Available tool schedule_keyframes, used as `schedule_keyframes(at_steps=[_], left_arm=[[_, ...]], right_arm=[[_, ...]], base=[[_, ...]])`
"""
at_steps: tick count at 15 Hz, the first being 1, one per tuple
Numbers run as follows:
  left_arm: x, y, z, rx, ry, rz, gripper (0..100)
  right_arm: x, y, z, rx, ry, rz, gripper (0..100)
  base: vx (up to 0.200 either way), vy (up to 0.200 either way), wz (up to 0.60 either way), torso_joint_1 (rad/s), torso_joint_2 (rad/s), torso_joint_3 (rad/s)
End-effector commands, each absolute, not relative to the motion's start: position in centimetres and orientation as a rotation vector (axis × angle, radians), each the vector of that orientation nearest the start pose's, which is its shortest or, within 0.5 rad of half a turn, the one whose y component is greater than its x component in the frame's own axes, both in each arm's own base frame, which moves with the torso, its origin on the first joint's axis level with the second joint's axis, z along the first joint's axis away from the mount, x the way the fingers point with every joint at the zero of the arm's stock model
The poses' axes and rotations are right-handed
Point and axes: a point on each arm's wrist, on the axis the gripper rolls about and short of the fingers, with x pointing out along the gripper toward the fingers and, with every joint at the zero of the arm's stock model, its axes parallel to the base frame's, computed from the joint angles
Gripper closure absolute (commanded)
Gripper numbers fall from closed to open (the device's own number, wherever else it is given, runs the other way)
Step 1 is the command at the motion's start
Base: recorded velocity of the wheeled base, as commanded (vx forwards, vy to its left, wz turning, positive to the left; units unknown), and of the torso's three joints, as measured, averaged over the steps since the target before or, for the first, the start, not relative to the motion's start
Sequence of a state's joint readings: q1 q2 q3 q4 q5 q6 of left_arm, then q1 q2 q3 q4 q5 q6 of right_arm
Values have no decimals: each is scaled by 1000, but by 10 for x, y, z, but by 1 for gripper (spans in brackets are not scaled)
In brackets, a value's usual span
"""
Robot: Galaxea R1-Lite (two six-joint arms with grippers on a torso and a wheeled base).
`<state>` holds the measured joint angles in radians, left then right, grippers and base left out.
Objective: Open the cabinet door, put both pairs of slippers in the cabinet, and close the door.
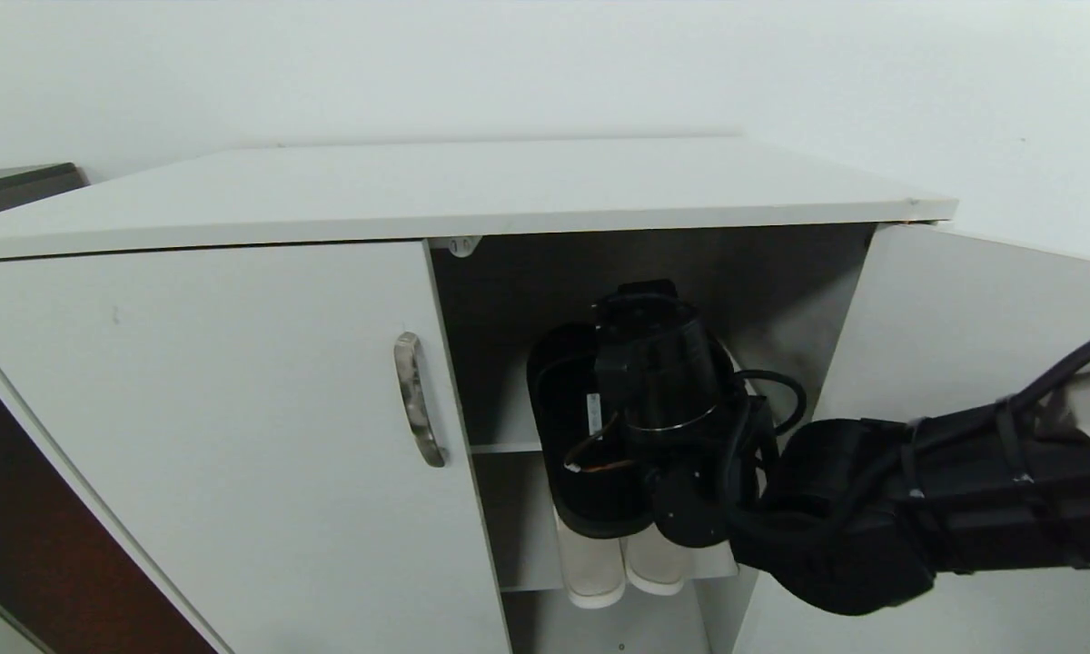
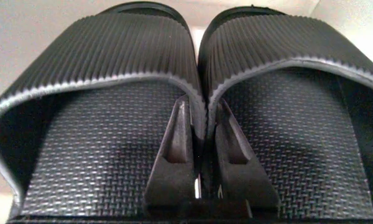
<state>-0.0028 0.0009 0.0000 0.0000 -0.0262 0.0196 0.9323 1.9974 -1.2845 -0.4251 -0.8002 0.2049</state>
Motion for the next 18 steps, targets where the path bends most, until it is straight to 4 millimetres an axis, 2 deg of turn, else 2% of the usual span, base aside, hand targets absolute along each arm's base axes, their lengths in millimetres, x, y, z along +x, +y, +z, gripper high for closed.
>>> schedule_keyframes(at_steps=[1,8,14,18], left_arm=[[-23,-1,75,18,0,-29,100],[-23,-1,76,18,1,-29,100],[-23,-1,76,18,1,-29,100],[-23,-1,76,17,1,-29,100]], right_arm=[[273,317,181,-14,196,80,100],[302,321,196,-10,207,44,100],[315,319,189,-3,211,19,100],[315,319,187,7,216,26,100]], base=[[0,0,0,0,0,0],[0,0,0,0,0,0],[0,0,0,0,0,0],[0,0,0,0,0,0]])
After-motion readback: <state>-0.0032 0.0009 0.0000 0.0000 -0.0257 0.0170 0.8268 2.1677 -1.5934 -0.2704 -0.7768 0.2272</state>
